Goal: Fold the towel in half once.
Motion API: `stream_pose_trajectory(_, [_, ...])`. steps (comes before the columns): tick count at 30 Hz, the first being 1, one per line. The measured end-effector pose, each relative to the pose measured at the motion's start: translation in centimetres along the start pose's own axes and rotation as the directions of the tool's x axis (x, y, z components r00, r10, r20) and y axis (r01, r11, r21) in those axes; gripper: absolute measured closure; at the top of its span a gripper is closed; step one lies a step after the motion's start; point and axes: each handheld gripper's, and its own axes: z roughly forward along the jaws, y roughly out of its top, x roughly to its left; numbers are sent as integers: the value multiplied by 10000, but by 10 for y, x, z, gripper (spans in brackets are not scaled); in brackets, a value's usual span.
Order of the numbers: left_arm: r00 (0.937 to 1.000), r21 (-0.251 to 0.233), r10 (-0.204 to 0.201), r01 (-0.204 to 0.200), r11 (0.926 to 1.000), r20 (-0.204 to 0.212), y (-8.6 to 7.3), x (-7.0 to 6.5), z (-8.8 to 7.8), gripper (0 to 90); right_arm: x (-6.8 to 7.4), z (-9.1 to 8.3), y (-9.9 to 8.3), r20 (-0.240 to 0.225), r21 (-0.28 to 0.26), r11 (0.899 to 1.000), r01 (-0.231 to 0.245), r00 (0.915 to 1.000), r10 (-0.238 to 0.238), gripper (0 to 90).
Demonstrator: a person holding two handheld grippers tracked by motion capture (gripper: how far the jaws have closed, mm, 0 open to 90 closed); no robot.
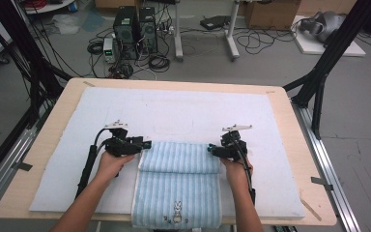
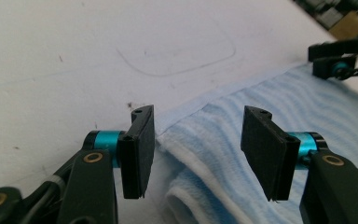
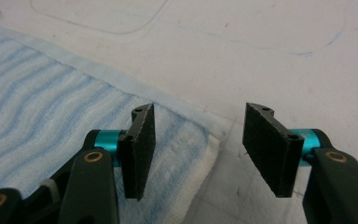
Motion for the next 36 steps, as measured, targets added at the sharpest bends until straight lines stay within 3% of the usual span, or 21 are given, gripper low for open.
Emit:
stream_pose_trajectory(4, [9992, 300, 235, -226, 9993, -313, -3, -1, 9, 519, 1, 6, 0, 6, 228, 9997, 134, 9999, -134, 508])
stream_pose_trajectory(5, [9977, 468, 534, -515, 9976, -408, -4, -2, 11, 585, 1, 6, 0, 25, 225, 9996, 142, 9999, -143, 545])
stream_pose_trajectory(7, [9891, 453, 1233, -1199, 9918, -811, -6, -5, 12, 731, 1, 6, 0, 148, 226, 9993, 294, 9994, -297, 627])
stream_pose_trajectory(8, [9890, 520, 1285, -1249, 9908, -730, -6, -4, 12, 835, 1, 6, 0, 244, 219, 9989, 408, 9988, -413, 691])
stream_pose_trajectory(9, [9889, 508, 1266, -1229, 9911, -775, -6, -4, 13, 862, 0, 5, 0, 149, 257, 9985, 484, 9987, -488, 797])
stream_pose_trajectory(10, [9890, 433, 1249, -1218, 9916, -788, -6, -5, 12, 867, 0, 5, -1, -77, 245, 9985, 492, 9988, -491, 818])
stream_pose_trajectory(14, [9920, -9, 1133, -1135, 9935, -564, -3, -5, 5, 871, 4, 3, 0, -37, 48, 9961, 886, 9961, -886, 836])
stream_pose_trajectory(18, [9955, -694, 938, -944, 9931, -121, 3, -6, -9, 871, 4, -9, 1, -370, -622, 9960, 644, 9971, -668, 836])
stream_pose_trajectory(24, [9930, -1141, 1102, -1048, 9879, 422, 5, -14, -27, 870, 7, -32, -2, -770, -1400, 9887, 540, 9949, -652, 835])
stream_pose_trajectory(31, [9875, -1447, 1193, -1038, 9840, 1026, -1, -26, -49, 870, 16, -60, -14, -1512, -2020, 9777, 574, 9845, -891, 833])
stream_pose_trajectory(36, [9840, -1286, 1132, -956, 9871, 1373, -14, -29, -60, 870, 22, -78, -28, -1895, -2163, 9746, 576, 9768, -998, 832])
